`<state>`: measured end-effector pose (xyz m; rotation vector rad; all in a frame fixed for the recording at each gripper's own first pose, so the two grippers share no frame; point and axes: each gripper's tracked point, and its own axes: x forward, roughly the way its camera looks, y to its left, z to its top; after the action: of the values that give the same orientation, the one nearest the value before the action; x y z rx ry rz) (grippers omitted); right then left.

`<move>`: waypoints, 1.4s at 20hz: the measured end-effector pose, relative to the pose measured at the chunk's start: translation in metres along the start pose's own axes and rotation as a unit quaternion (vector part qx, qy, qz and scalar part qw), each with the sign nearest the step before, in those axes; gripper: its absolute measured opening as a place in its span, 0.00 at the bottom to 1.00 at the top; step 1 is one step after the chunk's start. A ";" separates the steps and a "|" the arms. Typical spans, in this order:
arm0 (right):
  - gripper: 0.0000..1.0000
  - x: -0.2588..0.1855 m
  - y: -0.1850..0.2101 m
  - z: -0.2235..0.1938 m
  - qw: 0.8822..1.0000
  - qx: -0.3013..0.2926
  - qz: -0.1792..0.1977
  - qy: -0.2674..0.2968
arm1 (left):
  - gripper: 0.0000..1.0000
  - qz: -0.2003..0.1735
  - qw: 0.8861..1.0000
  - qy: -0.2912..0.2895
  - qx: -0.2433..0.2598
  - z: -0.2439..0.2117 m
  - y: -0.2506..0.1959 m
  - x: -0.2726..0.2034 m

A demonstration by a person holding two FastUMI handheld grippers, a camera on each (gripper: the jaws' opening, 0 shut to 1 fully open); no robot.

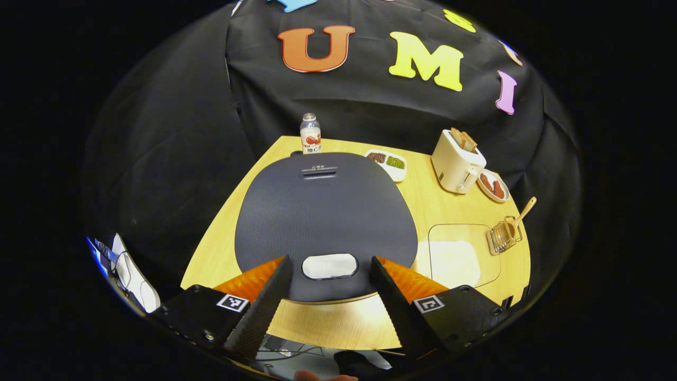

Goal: Close the left gripper, press the button to open the rice cooker; take a wooden spoon from the chopstick holder with the right hand, scoop a spoonful of rice and pour it into the rice cooker, then put the wooden spoon back into the chopstick holder.

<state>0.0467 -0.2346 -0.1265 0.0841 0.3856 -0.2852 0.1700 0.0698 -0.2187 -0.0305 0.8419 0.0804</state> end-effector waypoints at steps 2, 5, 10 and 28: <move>1.00 0.003 0.002 0.000 1.000 0.002 0.005 0.004 | 0.98 0.001 1.000 -0.002 -0.008 -0.003 0.000 0.001; 1.00 0.016 0.012 0.019 1.000 0.000 0.024 -0.007 | 0.99 0.002 1.000 0.006 -0.013 -0.011 0.000 0.005; 1.00 0.049 0.033 0.051 0.998 -0.003 0.061 -0.035 | 1.00 0.015 0.999 0.012 -0.027 -0.013 -0.003 0.003; 1.00 -0.033 0.085 0.082 0.987 -0.039 0.102 -0.121 | 0.95 -0.036 0.981 -0.190 0.004 0.000 -0.048 -0.134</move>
<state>0.0714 -0.1560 -0.0365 0.0117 0.1442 -0.0754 0.0852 0.0136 -0.1187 -0.0366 0.4576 0.0132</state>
